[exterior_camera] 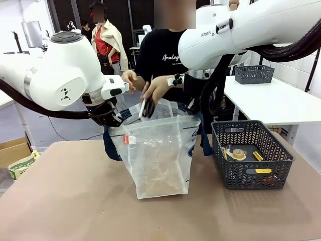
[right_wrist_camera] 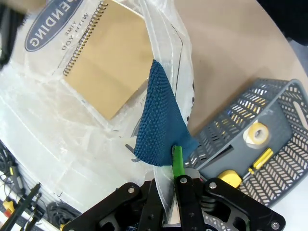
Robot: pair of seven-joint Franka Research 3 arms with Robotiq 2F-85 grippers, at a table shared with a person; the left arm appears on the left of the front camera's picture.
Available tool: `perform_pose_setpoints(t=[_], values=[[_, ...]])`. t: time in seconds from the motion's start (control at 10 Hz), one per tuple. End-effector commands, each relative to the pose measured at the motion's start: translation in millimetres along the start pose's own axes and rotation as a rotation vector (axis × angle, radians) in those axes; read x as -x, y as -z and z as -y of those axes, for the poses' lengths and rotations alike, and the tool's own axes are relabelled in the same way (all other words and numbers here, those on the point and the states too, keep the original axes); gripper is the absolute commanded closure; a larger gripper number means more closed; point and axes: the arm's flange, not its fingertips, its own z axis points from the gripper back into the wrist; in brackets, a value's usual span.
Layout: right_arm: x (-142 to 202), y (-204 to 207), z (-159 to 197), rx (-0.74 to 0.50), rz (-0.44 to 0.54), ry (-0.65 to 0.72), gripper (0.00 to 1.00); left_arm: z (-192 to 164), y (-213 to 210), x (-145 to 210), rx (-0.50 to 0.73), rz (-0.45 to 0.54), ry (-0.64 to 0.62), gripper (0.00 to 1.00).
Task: Transfer purchased items from the store into the shopping bag.
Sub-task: Move the Reusable shopping bag to the right side of the table.
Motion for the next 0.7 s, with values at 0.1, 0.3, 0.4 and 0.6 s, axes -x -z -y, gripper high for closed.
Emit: perform_pose_setpoints(t=[0.1, 0.3, 0.4, 0.6], values=[[2.8, -0.8, 3.9, 0.005, 0.003, 0.007, 1.0, -6.2, -1.7, 3.7, -0.027, -0.002, 0.01, 1.0], [2.8, -0.8, 3.9, 0.005, 0.003, 0.007, 1.0, -6.2, -1.7, 3.7, -0.027, -0.002, 0.01, 1.0], [2.8, -0.8, 3.9, 0.005, 0.003, 0.007, 1.0, -6.2, -1.7, 3.7, -0.027, -0.002, 0.01, 1.0], [2.8, -0.8, 3.9, 0.005, 0.003, 0.007, 1.0, -6.2, -1.7, 3.7, -0.027, -0.002, 0.01, 1.0]])
